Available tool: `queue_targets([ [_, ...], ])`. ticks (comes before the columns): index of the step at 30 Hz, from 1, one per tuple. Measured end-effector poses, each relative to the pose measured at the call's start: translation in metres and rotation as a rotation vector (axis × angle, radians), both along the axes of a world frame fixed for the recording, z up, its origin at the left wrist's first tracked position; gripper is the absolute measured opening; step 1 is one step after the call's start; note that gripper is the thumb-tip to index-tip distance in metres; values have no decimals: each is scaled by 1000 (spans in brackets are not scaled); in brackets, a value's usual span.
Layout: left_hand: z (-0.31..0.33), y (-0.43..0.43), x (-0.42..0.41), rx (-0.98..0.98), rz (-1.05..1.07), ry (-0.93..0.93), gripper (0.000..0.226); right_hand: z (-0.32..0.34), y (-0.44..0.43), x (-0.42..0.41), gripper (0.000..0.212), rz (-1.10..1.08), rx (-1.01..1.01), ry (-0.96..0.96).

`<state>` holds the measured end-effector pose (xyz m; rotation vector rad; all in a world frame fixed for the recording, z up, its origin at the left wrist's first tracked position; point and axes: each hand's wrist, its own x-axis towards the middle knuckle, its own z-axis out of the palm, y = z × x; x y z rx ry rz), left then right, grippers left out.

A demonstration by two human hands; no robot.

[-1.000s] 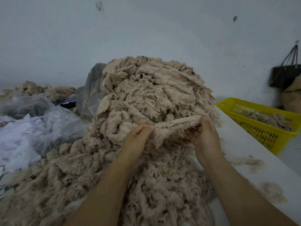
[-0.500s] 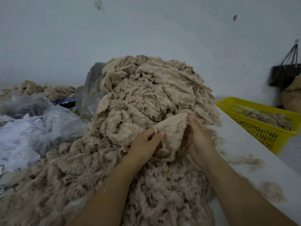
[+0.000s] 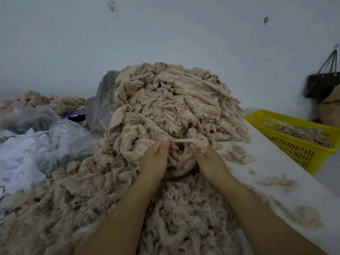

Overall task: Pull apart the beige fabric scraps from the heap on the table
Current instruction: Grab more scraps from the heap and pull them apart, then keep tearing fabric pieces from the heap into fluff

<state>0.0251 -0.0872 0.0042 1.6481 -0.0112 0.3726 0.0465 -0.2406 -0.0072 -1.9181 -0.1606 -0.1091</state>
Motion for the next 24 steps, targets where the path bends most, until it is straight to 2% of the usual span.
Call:
queue_targets([
  [1, 1, 4, 2, -85, 36, -3, 48, 2, -3, 1, 45, -57, 103, 13],
  [4, 9, 24, 9, -511, 143, 14, 48, 12, -18, 8, 36, -204, 548, 144],
  [5, 11, 28, 11, -600, 181, 8, 48, 14, -23, 10, 39, -221, 654, 174],
  [6, 11, 30, 12, -600, 219, 7, 47, 16, -26, 11, 44, -213, 752, 192],
  [7, 10, 29, 13, -505, 255, 20, 45, 16, -27, 12, 47, -196, 829, 200],
  [9, 3, 22, 11, -114, 279, 60, 47, 16, -26, 11, 41, -155, 935, 201],
  [11, -6, 17, 10, 298, 238, -5, 46, 17, -25, 9, 36, -98, 1013, 191],
  [12, -8, 15, 11, 433, 217, -69, 38, 18, -25, 9, 36, -85, 1045, 183],
  [14, -11, 11, 11, 593, 120, -144, 26, 18, -27, 10, 38, -84, 1090, 178],
  [17, -16, 9, 10, 687, -48, -9, 29, 18, -32, 11, 44, -81, 1118, 202],
  [19, -16, 10, 8, 551, -76, 93, 34, 18, -34, 11, 47, -89, 1122, 211],
  [22, -6, 14, 7, 196, 14, 138, 34, 19, -37, 13, 45, -155, 1170, 204],
  [24, 1, 15, 5, -47, 3, 172, 29, 19, -38, 15, 41, -205, 1182, 193],
])
